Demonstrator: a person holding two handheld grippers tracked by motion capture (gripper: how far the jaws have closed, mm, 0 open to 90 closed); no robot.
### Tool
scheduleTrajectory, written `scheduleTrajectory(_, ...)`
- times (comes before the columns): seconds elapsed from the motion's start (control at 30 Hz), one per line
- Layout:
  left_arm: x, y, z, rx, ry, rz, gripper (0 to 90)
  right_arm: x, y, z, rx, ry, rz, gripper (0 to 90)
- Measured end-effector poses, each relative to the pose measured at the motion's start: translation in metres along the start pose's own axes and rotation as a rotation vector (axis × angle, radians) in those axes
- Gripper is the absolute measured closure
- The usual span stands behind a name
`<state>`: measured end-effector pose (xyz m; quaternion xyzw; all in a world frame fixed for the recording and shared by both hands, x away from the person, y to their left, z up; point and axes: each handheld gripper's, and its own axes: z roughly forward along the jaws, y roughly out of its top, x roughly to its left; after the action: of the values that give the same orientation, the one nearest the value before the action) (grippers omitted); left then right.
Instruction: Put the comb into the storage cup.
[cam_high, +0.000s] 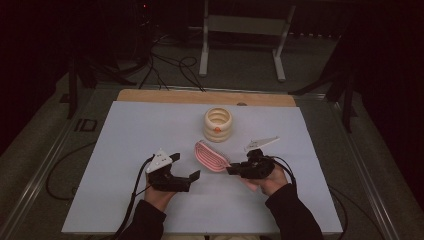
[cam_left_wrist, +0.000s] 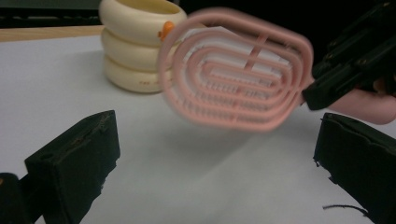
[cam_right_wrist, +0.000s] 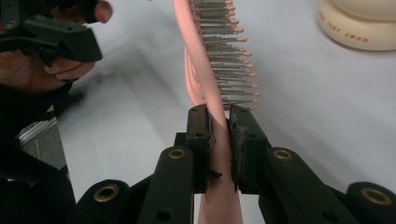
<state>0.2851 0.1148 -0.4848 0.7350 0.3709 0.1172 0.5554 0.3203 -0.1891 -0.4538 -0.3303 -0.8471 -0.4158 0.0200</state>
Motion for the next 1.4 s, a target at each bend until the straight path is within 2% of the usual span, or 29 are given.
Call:
scheduleTrajectory(0.33,0.001,0.003,0.006,-0.001,-0.027,-0.018,1.1,0.000,-0.001,-0.004,-0.058,0.041,0.024,79.2)
scheduleTrajectory(0.4,0.003,0.004,0.007,-0.012,-0.038,-0.032,1.1,0.001,-0.001,-0.006,-0.081,0.064,0.028,79.2)
scheduleTrajectory(0.57,0.005,0.007,0.005,-0.037,-0.063,-0.061,1.1,0.004,0.000,-0.008,-0.104,0.084,0.025,79.2)
scheduleTrajectory(0.6,0.005,0.008,0.005,-0.044,-0.074,-0.063,1.4,0.006,0.001,-0.010,-0.125,0.105,0.023,79.2)
scheduleTrajectory(0.73,0.004,0.013,0.004,-0.055,-0.097,-0.057,1.5,0.007,0.002,-0.011,-0.147,0.123,0.024,79.2)
scheduleTrajectory(0.77,0.002,0.017,0.003,-0.062,-0.117,-0.055,1.5,0.009,0.002,-0.012,-0.155,0.128,0.022,79.2)
scheduleTrajectory(0.83,0.002,0.017,0.003,-0.065,-0.121,-0.055,2.0,0.010,0.003,-0.013,-0.169,0.143,0.022,79.2)
scheduleTrajectory(0.9,0.000,0.023,0.003,-0.078,-0.152,-0.055,2.4,0.011,0.004,-0.014,-0.193,0.162,0.015,79.2)
scheduleTrajectory(0.93,0.000,0.023,0.003,-0.078,-0.152,-0.055,3.1,0.011,0.004,-0.014,-0.193,0.162,0.015,79.2)
scheduleTrajectory(1.0,-0.001,0.025,0.004,-0.079,-0.163,-0.049,3.9,0.012,0.005,-0.015,-0.209,0.179,0.015,79.2)
scheduleTrajectory(1.03,-0.002,0.028,0.004,-0.082,-0.177,-0.045,4.3,0.014,0.007,-0.018,-0.235,0.204,0.010,79.2)
scheduleTrajectory(1.1,-0.003,0.030,0.004,-0.084,-0.190,-0.042,5.1,0.014,0.007,-0.018,-0.248,0.212,0.008,79.2)
scheduleTrajectory(1.23,-0.004,0.033,0.004,-0.090,-0.208,-0.043,6.5,0.015,0.007,-0.019,-0.271,0.242,-0.001,79.2)
scheduleTrajectory(1.4,-0.005,0.038,0.003,-0.099,-0.226,-0.044,7.4,0.016,0.008,-0.019,-0.287,0.254,-0.008,79.2)
